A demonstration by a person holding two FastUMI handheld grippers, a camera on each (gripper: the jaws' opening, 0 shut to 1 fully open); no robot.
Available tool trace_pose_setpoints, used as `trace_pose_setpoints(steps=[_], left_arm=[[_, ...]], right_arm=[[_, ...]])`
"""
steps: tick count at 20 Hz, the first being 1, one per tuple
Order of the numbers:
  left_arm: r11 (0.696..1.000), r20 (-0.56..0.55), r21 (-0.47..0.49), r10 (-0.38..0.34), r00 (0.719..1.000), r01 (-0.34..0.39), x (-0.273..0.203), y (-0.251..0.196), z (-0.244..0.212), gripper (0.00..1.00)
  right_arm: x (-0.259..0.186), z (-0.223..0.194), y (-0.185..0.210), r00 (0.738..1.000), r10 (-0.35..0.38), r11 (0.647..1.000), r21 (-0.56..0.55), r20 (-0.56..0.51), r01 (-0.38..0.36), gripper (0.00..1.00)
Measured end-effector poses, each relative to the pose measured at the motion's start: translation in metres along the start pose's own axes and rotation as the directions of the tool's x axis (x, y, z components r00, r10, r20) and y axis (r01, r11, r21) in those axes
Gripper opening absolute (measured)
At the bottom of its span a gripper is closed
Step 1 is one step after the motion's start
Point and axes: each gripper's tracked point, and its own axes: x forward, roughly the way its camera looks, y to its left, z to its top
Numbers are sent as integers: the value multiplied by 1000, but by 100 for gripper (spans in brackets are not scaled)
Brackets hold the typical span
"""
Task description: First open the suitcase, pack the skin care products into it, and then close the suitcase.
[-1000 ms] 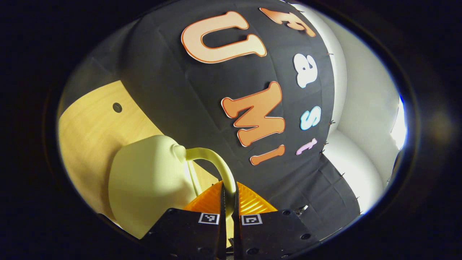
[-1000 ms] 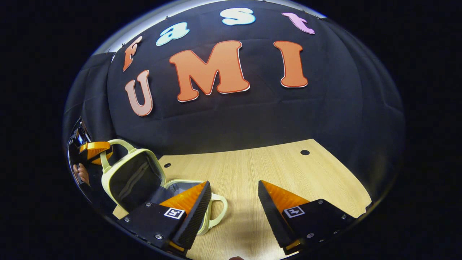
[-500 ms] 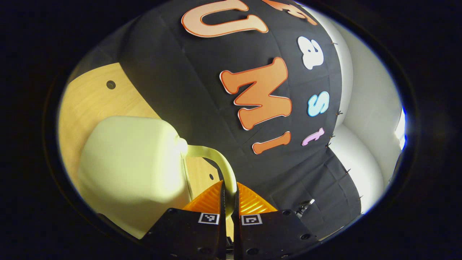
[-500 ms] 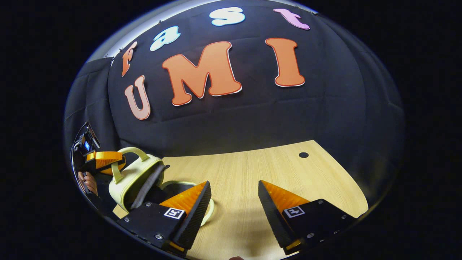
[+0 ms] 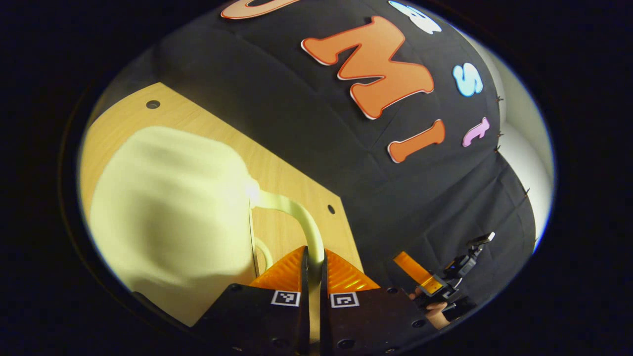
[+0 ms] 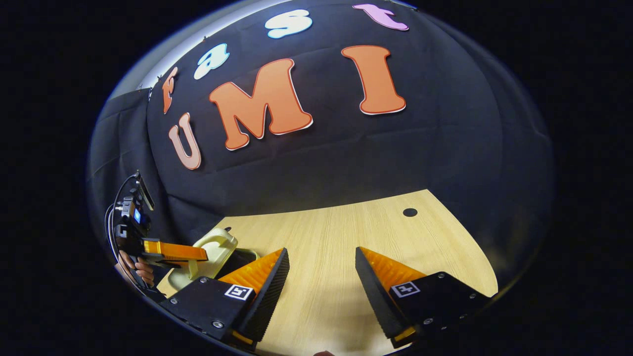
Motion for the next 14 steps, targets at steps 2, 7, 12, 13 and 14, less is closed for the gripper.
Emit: trace_pose_setpoints(steps=[2, 7, 12, 13, 14], left_arm=[[997, -9, 34, 73, 997, -73, 10, 8, -14, 8], [983, -80, -63, 169, 982, -174, 40, 26, -70, 18], [989, 18, 67, 127, 992, -128, 46, -40, -90, 52], [982, 49, 143, 121, 992, -126, 45, -62, -83, 59], [970, 78, 200, 125, 989, -138, 44, -76, -76, 75]], right_arm=[[-1, -3, -9, 1000, 7, 1000, -4, -12, -7, 87], [-8, -8, -25, 998, 54, 998, -18, -41, -55, 87], [-27, -4, -26, 995, 92, 991, -93, -33, -95, 87], [-31, 1, -22, 996, 93, 989, -115, -15, -94, 87], [-34, 4, -17, 995, 97, 986, -134, -1, -96, 87]])
